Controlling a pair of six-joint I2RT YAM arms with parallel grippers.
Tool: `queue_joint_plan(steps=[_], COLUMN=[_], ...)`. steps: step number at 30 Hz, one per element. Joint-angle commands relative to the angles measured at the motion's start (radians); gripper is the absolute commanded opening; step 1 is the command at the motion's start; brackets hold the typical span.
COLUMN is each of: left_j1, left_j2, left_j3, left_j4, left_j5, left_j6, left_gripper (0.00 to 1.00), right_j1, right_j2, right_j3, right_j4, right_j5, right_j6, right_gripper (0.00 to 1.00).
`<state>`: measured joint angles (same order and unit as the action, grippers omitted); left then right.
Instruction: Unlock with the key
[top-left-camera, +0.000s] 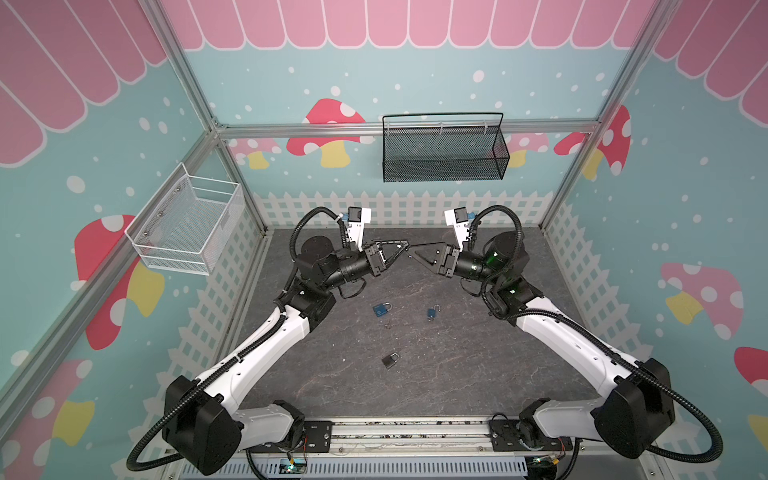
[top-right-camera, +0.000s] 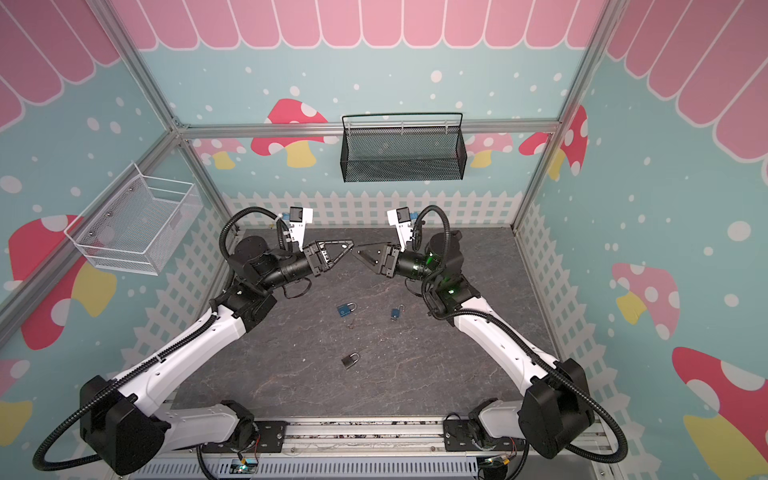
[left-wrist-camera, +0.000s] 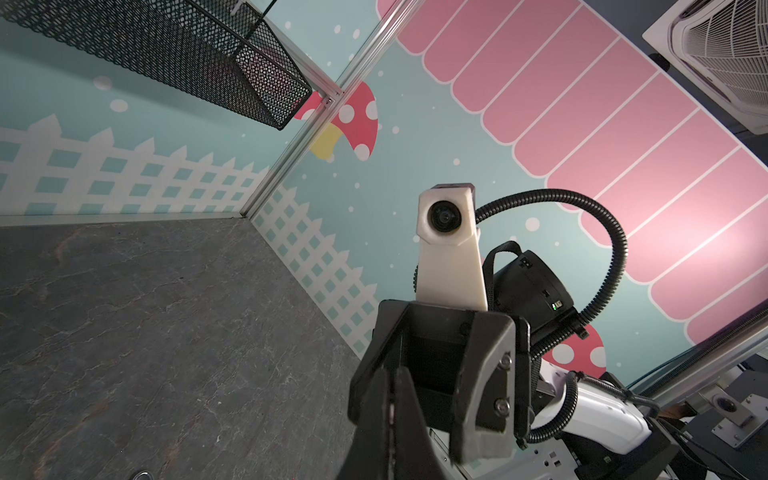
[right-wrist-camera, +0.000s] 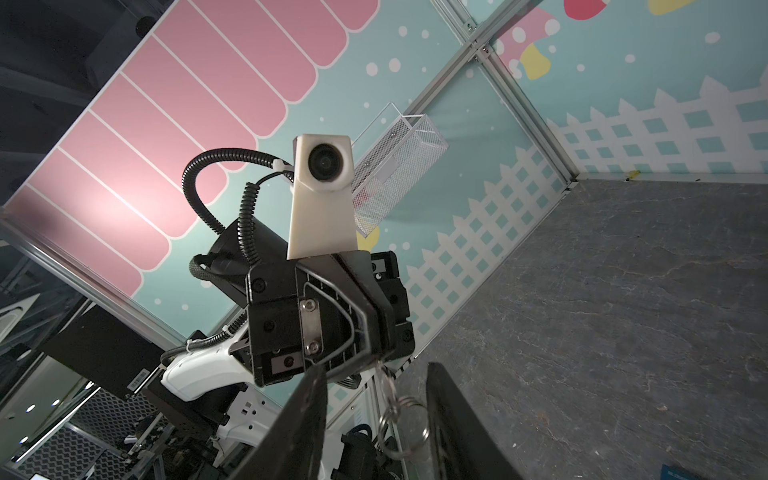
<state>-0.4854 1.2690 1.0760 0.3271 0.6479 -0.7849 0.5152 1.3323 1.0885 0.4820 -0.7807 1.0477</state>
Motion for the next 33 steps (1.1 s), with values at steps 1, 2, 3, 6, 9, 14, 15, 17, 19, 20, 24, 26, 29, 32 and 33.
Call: queue_joint_plan(steps=[1, 2, 3, 6, 9, 14, 15, 17, 19, 20, 24, 26, 29, 32, 33], left_j1=[-0.005, -0.007, -0.007, -0.007, -0.008, -0.008, -0.008, -0.007, -0.008, -0.008, -0.007, -0.008, -0.007, -0.007, -0.004], left_j2=[0.004, 0.004, 0.006, 0.006, 0.004, -0.002, -0.002, -0.003, -0.002, -0.001, 0.002, 0.002, 0.002, -0.002, -0.005], left_j3=[0.023, 0.024, 0.025, 0.028, 0.029, 0.031, 0.031, 0.030, 0.032, 0.032, 0.033, 0.032, 0.034, 0.037, 0.041], left_j4=[0.015, 0.016, 0.016, 0.006, 0.003, -0.017, -0.018, -0.016, -0.025, -0.023, -0.020, -0.021, -0.025, -0.047, -0.067], left_j5=[0.012, 0.012, 0.013, 0.010, 0.008, -0.005, -0.006, -0.005, -0.012, -0.012, -0.012, -0.017, -0.019, -0.035, -0.039], left_j6=[0.015, 0.015, 0.016, 0.018, 0.019, 0.030, 0.030, 0.030, 0.033, 0.033, 0.027, 0.029, 0.025, 0.019, 0.021], left_gripper=[0.00, 0.00, 0.00, 0.00, 0.00, 0.00, 0.00, 0.00, 0.00, 0.00, 0.00, 0.00, 0.00, 0.04, 0.15], right_j1=[-0.004, -0.005, -0.005, -0.005, -0.006, -0.010, -0.010, -0.012, -0.011, -0.011, -0.011, -0.012, -0.012, -0.022, -0.028], right_j2=[0.014, 0.014, 0.014, 0.015, 0.014, 0.009, 0.008, 0.008, 0.008, 0.008, 0.007, 0.007, 0.004, -0.004, -0.008], right_j3=[0.001, -0.002, -0.004, -0.007, -0.009, -0.015, -0.016, -0.018, -0.018, -0.018, -0.014, -0.015, -0.013, -0.019, -0.026], right_j4=[0.040, 0.040, 0.040, 0.039, 0.039, 0.035, 0.035, 0.035, 0.035, 0.035, 0.035, 0.035, 0.028, 0.011, 0.009], right_j5=[-0.024, -0.025, -0.026, -0.031, -0.029, -0.026, -0.026, -0.025, -0.028, -0.029, -0.041, -0.042, -0.042, -0.041, -0.044], right_j6=[0.000, -0.004, -0.008, -0.014, -0.016, -0.017, -0.014, -0.012, -0.011, -0.010, -0.014, -0.017, -0.023, -0.025, -0.022], right_gripper=[0.37, 0.35, 0.32, 0.27, 0.21, 0.14, 0.13, 0.12, 0.11, 0.10, 0.08, 0.05, 0.00, 0.00, 0.00])
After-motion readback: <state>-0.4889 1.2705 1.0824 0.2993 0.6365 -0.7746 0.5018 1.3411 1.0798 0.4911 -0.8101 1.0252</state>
